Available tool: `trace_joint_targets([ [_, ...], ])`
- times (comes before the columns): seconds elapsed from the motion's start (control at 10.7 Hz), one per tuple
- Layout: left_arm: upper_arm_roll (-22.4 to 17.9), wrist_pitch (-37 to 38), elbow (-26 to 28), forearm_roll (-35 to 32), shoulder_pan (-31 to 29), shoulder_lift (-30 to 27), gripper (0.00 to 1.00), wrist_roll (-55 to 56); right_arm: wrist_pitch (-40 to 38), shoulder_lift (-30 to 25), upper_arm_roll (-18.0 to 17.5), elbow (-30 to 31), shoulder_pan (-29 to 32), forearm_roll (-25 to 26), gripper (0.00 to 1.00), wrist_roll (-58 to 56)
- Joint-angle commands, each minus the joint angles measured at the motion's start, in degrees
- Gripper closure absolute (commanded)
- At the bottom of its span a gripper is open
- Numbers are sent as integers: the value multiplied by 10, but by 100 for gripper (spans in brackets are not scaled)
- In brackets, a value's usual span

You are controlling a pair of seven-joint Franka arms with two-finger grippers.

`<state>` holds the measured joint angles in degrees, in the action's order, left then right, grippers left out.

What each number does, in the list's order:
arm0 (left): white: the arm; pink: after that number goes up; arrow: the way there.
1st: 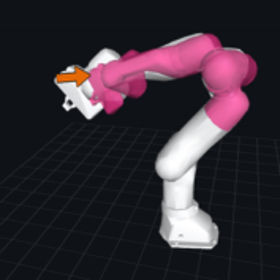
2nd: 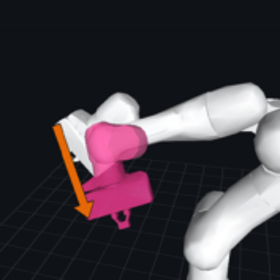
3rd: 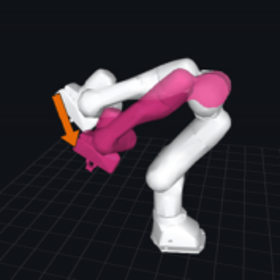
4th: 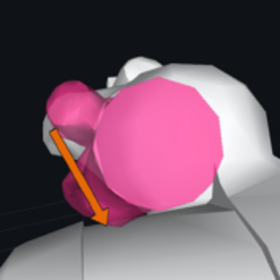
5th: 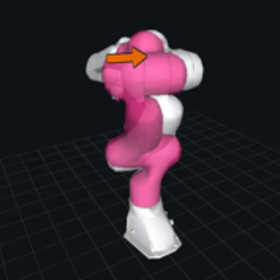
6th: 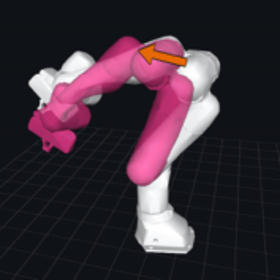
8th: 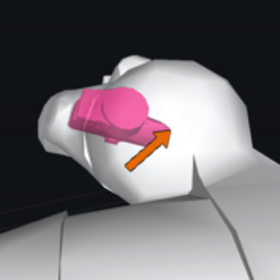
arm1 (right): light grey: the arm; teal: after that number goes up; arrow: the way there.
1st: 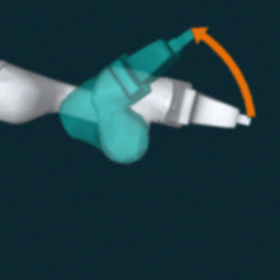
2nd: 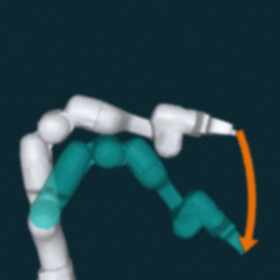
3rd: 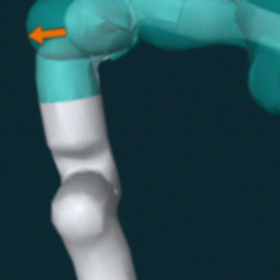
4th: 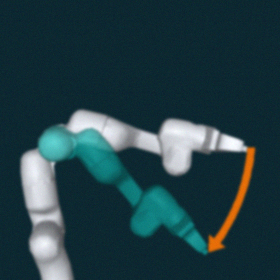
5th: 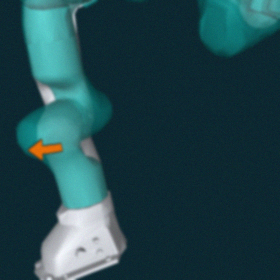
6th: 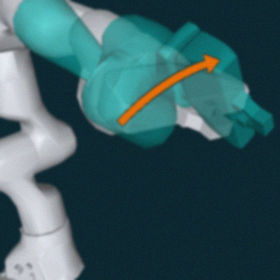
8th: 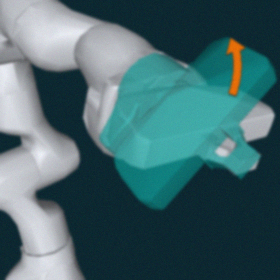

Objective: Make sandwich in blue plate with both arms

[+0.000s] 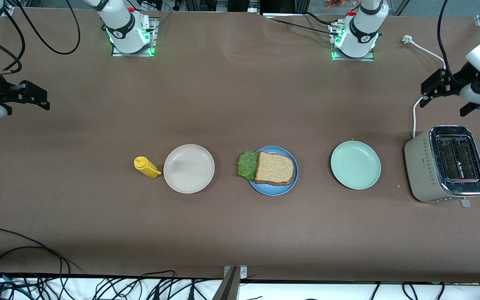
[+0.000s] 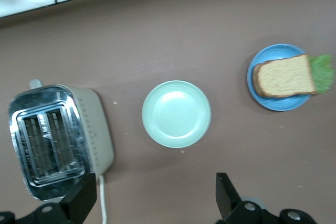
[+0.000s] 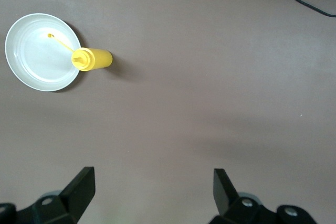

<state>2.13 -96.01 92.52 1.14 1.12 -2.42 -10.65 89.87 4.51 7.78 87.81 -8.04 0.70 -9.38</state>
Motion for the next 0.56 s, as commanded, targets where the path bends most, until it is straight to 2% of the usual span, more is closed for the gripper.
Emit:
trace_joint_targets([
  [0.0, -8, 39, 14, 33, 5, -27, 0, 75, -8, -2, -1, -5, -5, 24, 0, -1],
  [0.19, -7, 51, 11, 33, 4, -26, 0, 87, -8, 1, -8, -5, -17, 50, 0, 2],
  [0.47, -7, 55, 11, 32, 4, -26, 0, 88, -7, 2, -9, -5, -19, 55, 0, 1],
])
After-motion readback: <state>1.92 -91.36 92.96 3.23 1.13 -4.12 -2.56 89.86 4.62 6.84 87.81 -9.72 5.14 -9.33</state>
